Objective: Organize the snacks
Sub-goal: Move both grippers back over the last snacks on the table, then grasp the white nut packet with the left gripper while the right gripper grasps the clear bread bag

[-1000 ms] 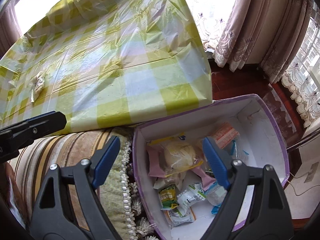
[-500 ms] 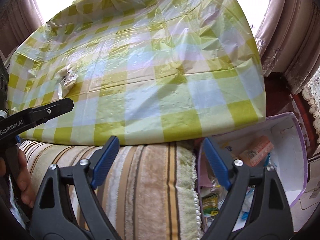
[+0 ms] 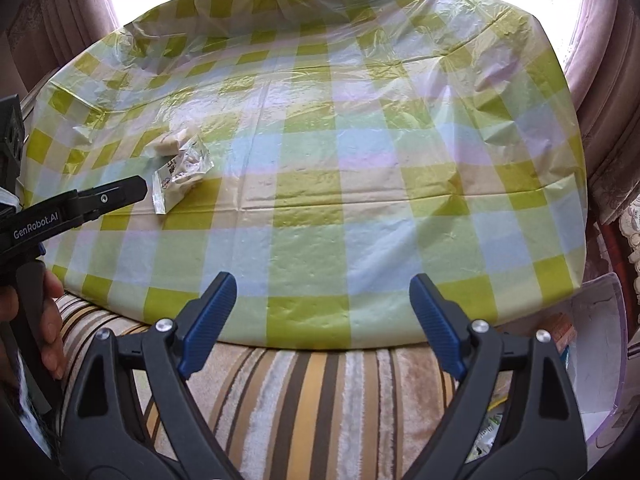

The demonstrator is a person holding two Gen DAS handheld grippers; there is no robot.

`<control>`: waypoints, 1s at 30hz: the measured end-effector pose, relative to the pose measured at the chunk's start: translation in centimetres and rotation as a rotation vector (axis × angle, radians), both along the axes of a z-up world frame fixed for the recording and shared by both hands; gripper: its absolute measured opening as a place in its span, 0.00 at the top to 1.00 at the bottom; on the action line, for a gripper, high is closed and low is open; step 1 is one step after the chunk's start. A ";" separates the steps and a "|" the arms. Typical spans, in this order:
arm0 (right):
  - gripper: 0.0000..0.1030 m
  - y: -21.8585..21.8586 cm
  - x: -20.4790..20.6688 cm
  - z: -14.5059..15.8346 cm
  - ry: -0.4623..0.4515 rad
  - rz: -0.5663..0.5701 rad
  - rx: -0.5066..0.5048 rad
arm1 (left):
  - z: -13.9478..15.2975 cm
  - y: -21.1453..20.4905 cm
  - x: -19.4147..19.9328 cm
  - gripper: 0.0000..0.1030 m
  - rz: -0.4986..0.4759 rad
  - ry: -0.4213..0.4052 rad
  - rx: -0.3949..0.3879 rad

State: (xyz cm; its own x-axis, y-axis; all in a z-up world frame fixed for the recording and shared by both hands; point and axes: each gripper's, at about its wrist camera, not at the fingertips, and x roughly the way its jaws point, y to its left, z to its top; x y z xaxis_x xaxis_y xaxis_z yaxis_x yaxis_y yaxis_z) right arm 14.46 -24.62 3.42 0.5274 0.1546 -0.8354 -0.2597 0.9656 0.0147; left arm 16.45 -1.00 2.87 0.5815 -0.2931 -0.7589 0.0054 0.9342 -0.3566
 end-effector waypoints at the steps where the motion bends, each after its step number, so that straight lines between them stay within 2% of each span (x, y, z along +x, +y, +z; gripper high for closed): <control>1: 0.13 0.3 0.1 -0.1 -0.007 0.000 -0.007 | 0.0 -0.1 0.4 0.26 -0.019 -0.005 0.021; 5: 0.12 1.1 0.3 -0.8 -0.009 0.007 -0.017 | -0.3 -0.8 2.0 0.24 -0.121 -0.024 0.115; 9: 0.12 1.0 0.4 -1.1 -0.006 0.006 -0.009 | -1.0 -1.7 3.4 0.24 -0.240 -0.022 0.159; 14: 0.11 0.6 0.9 -1.5 0.009 -0.006 0.025 | -1.5 -2.1 4.6 0.24 -0.308 -0.027 0.180; 17: 0.11 0.4 1.2 -1.8 0.023 -0.010 0.043 | -1.7 -2.1 5.1 0.24 -0.349 -0.024 0.167; 22: 0.11 0.3 1.6 -2.2 0.038 -0.014 0.062 | -2.8 -3.0 6.1 0.27 -0.414 0.006 0.168; 25: 0.11 0.4 1.7 -2.2 0.042 -0.013 0.063 | -2.8 -3.4 6.3 0.28 -0.428 -0.012 0.201; 26: 0.11 0.4 1.7 -2.2 0.042 -0.013 0.061 | -2.8 -3.5 6.3 0.31 -0.425 -0.012 0.212; 27: 0.11 0.5 1.7 -2.2 0.042 -0.013 0.059 | -2.8 -3.6 6.2 0.39 -0.424 -0.013 0.232; 29: 0.11 0.6 1.8 -2.2 0.043 -0.012 0.055 | -2.9 -4.0 5.7 0.50 -0.431 -0.021 0.277; 30: 0.11 0.7 1.8 -2.2 0.043 -0.011 0.052 | -2.9 -4.1 5.5 0.51 -0.433 -0.025 0.294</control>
State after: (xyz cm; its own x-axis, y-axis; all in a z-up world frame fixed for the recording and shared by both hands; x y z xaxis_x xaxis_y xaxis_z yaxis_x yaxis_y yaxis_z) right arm 16.26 -23.94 1.22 0.4933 0.1928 -0.8482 -0.2472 0.9660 0.0758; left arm 21.94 -5.12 -0.01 0.4732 -0.2874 -0.8328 0.4187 0.9051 -0.0744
